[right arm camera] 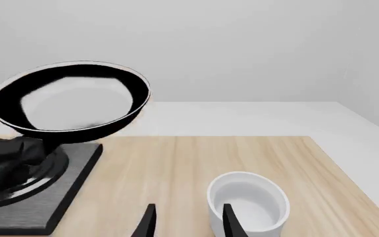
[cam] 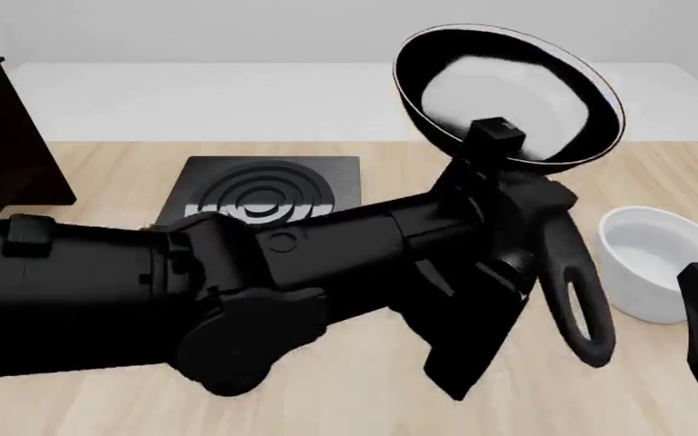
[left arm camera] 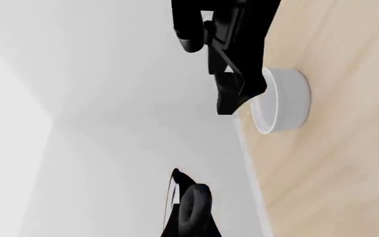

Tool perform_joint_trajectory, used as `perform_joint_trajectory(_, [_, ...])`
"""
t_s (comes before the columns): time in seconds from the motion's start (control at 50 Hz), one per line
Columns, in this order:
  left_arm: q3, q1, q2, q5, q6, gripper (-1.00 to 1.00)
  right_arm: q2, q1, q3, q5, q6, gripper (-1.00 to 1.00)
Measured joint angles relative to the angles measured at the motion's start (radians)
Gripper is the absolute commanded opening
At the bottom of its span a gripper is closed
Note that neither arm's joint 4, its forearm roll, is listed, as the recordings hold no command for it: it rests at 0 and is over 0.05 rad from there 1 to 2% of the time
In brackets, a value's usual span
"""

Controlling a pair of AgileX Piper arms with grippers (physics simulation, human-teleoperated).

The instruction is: Put the frying pan under the cabinet shelf.

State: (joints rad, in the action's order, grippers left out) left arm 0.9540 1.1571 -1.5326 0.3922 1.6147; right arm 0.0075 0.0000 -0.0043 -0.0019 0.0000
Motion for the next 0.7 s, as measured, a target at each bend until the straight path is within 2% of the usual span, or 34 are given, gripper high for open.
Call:
perform_joint_trajectory(0.14, [0.051, -0.041, 0.075, -0.099, 0.018, -1.0, 0.0, 0.0, 0.0, 0.0, 0.0, 1.0])
perform_joint_trajectory(0.3, [0.049, -0.097, 0.159, -0.145, 0.024, -1.0, 0.0, 0.0, 0.0, 0.0, 0.0, 1.0])
perform_joint_trajectory(0.5, [-0.024, -0.169, 0.28, -0.155, 0.02, -1.0, 0.0, 0.0, 0.0, 0.0, 0.0, 1.0])
perform_joint_trajectory(0.7, [-0.134, -0.267, 0.409, -0.155, -0.014, -1.0, 0.0, 0.0, 0.0, 0.0, 0.0, 1.0])
